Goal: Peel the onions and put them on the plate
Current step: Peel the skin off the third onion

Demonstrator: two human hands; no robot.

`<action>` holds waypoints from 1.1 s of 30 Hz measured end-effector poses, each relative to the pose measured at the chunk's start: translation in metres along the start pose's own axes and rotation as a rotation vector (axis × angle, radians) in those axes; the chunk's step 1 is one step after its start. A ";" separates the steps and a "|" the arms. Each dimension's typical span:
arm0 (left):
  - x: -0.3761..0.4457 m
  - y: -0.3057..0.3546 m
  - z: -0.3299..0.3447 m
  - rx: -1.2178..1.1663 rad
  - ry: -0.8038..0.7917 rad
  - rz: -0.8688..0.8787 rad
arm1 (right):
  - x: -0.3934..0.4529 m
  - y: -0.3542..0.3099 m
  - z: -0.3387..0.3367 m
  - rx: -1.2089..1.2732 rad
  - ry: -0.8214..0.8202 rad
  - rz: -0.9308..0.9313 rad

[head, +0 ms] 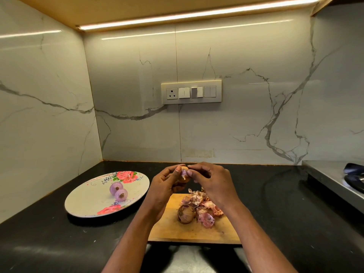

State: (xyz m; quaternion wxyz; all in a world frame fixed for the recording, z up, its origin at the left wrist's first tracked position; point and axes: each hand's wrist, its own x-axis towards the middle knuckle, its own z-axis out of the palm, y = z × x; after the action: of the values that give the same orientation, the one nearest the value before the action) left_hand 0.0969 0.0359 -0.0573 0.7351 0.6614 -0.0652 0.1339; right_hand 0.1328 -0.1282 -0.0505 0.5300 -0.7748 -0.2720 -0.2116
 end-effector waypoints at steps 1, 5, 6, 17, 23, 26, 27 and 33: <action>0.000 0.000 0.000 0.004 0.003 -0.004 | 0.000 0.000 0.000 0.014 0.005 0.005; -0.001 0.001 0.001 0.023 0.016 -0.014 | -0.001 0.002 0.000 -0.029 0.021 -0.004; -0.001 0.001 0.001 0.026 0.016 -0.015 | -0.001 0.002 0.000 -0.041 0.019 -0.008; -0.003 0.004 0.003 0.000 0.011 -0.017 | 0.001 0.001 0.001 0.012 0.031 -0.010; -0.003 0.003 0.003 0.035 0.039 0.006 | -0.002 0.000 0.001 -0.059 0.032 -0.063; -0.002 0.002 0.002 0.051 0.039 -0.008 | -0.003 0.001 0.002 -0.124 0.036 -0.107; -0.002 0.001 0.002 0.061 0.038 -0.011 | -0.004 0.001 0.002 -0.137 0.036 -0.115; -0.003 0.000 0.003 0.068 0.037 -0.029 | -0.005 0.002 0.004 -0.147 0.040 -0.131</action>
State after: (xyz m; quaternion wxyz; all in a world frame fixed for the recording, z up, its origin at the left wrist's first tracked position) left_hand 0.0946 0.0331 -0.0576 0.7153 0.6841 -0.0373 0.1377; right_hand 0.1305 -0.1258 -0.0565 0.4619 -0.7878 -0.2953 -0.2807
